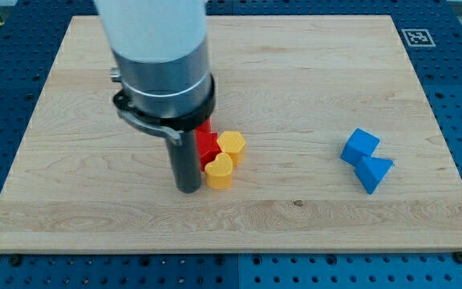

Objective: Separate the yellow blocks from the red star

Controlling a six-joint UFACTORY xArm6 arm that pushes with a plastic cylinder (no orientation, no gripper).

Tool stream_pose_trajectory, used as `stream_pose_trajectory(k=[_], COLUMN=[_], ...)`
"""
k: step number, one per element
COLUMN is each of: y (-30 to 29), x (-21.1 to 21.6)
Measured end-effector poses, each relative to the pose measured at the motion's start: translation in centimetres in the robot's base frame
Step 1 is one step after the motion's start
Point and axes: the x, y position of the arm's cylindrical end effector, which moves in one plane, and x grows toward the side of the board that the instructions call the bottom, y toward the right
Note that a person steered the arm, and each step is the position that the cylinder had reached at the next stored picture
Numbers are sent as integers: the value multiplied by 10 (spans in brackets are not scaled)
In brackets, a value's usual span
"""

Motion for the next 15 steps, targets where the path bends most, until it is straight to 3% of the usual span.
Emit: stream_pose_trajectory(k=[3, 4, 6, 10, 12, 15], y=[101, 92, 17, 31, 51, 123], x=[-16, -16, -16, -17, -39, -70])
